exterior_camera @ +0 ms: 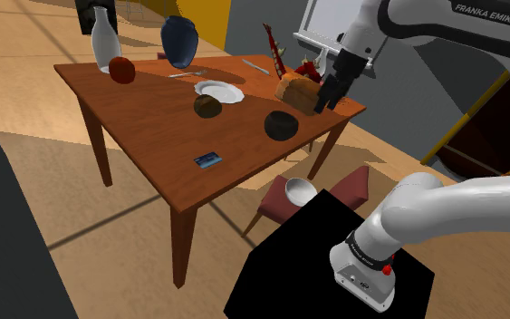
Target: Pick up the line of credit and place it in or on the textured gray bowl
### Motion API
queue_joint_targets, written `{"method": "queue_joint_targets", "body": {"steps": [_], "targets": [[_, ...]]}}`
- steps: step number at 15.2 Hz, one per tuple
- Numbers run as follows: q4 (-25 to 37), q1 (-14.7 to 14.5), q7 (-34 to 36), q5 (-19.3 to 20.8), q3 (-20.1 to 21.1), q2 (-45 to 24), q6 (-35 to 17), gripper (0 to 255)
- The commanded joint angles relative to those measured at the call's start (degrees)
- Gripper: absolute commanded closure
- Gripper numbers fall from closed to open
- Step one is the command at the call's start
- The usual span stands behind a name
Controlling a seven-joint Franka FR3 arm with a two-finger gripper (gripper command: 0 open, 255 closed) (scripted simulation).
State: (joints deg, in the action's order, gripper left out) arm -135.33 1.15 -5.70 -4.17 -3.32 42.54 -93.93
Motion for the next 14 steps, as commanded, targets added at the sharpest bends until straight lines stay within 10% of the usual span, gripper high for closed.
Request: {"method": "queue_joint_targets", "body": {"steps": [1,14], "targets": [[0.00,0.00,0.00,0.00,0.00,0.00,0.00,0],[-4.47,-15.30,-40.82,-9.76,-12.20,-18.50,-27.88,0]]}}
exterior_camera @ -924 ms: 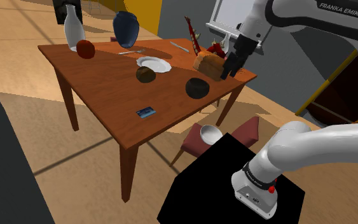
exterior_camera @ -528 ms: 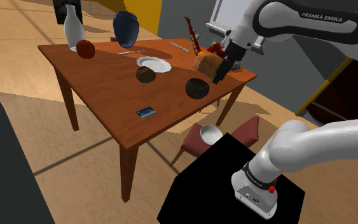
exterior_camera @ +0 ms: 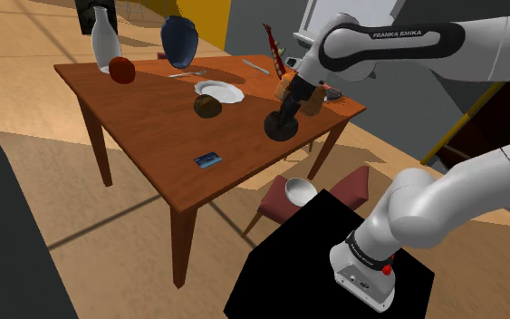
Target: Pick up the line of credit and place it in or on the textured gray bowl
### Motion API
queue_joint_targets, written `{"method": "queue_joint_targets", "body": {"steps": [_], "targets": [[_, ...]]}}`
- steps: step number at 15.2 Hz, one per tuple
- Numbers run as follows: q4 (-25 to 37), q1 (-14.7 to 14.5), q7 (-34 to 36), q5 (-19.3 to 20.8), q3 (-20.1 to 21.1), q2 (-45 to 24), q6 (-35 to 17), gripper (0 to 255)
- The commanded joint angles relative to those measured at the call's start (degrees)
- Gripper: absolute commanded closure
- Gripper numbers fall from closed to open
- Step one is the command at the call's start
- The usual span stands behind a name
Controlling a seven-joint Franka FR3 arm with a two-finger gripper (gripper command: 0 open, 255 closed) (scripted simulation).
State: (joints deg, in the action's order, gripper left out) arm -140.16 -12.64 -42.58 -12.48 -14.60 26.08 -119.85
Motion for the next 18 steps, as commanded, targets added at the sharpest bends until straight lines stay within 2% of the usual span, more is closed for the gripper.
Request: {"method": "queue_joint_targets", "body": {"steps": [1,5,9,14,18], "targets": [[0.81,-2.95,-7.49,-2.99,-1.76,-3.89,-3.38,0],[3.48,-8.58,-22.33,-10.29,-4.60,-11.49,-7.53,0],[7.30,-13.02,-37.47,-18.64,-5.88,-19.04,-9.11,0],[12.88,-16.07,-54.98,-28.04,-4.72,-27.65,-8.42,0],[16.94,-17.13,-66.06,-33.06,-2.52,-32.95,-7.11,0]]}}
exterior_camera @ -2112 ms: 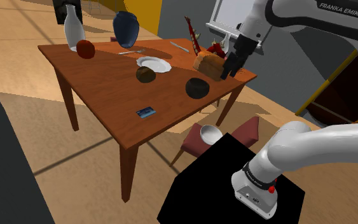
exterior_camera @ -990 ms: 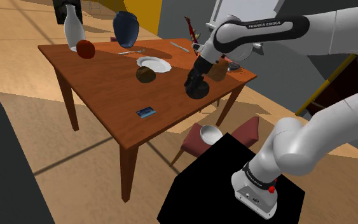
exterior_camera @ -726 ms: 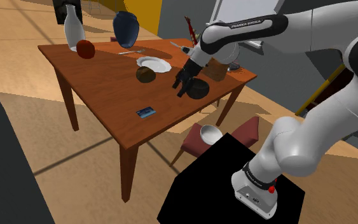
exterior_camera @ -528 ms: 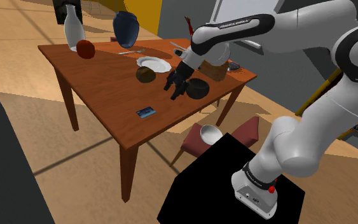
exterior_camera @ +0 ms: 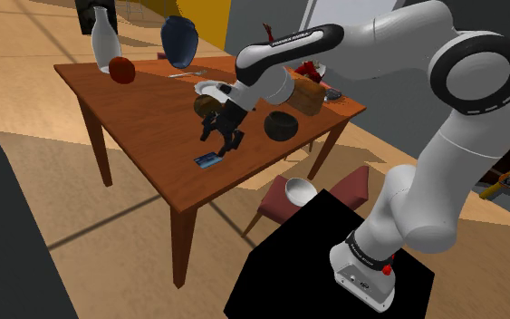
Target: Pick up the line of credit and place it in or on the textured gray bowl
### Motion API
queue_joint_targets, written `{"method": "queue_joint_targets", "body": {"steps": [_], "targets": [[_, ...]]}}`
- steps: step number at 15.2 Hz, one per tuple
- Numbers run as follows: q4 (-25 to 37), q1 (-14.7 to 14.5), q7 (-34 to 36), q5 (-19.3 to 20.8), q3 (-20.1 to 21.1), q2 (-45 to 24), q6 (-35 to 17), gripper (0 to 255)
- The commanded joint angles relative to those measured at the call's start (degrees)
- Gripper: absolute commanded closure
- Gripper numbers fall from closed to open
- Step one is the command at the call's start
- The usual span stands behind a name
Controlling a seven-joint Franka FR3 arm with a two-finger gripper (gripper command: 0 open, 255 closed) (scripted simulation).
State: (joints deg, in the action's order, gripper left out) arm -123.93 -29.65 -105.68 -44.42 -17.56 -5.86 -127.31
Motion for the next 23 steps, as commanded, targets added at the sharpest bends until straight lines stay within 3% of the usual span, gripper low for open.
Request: {"method": "queue_joint_targets", "body": {"steps": [1,8,15,16,23], "targets": [[0.66,-0.25,-3.23,-1.62,0.68,-1.49,-0.16,0],[0.59,-1.16,-5.12,-5.01,2.16,-4.85,-3.39,0],[0.59,-1.16,-5.12,-5.00,2.16,-4.85,-3.38,0],[0.59,-1.16,-5.12,-5.00,2.16,-4.85,-3.38,255],[0.60,-1.15,-5.12,-5.00,2.16,-4.85,-3.37,255]]}}
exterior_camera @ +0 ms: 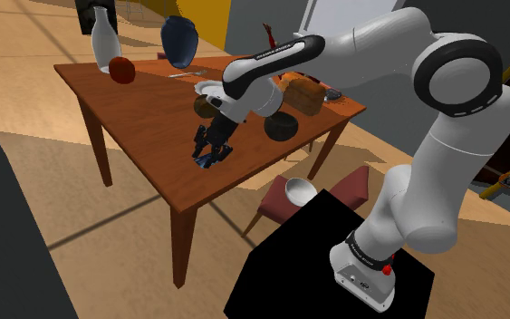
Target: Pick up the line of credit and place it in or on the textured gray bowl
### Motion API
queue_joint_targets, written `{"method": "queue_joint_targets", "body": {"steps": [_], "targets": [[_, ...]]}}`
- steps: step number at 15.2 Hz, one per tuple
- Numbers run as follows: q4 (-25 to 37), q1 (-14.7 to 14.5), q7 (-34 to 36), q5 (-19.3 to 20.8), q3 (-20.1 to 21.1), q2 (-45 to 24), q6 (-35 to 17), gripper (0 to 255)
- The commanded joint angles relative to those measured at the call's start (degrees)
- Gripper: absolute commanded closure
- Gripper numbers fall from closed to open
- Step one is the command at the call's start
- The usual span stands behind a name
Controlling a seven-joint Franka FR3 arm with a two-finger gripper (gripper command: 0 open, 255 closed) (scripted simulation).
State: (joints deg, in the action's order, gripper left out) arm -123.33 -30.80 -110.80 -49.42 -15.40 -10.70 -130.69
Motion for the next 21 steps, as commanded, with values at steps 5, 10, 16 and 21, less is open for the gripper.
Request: {"method": "queue_joint_targets", "body": {"steps": [5,10,16,21], "targets": [[0.31,-0.14,1.84,1.61,-0.30,1.54,1.15,255],[1.10,-0.29,4.83,4.16,-0.72,3.94,3.21,255],[2.49,-0.34,8.24,6.94,-1.07,6.51,5.90,255],[4.01,-0.32,10.93,8.99,-1.27,8.36,8.32,255]]}}
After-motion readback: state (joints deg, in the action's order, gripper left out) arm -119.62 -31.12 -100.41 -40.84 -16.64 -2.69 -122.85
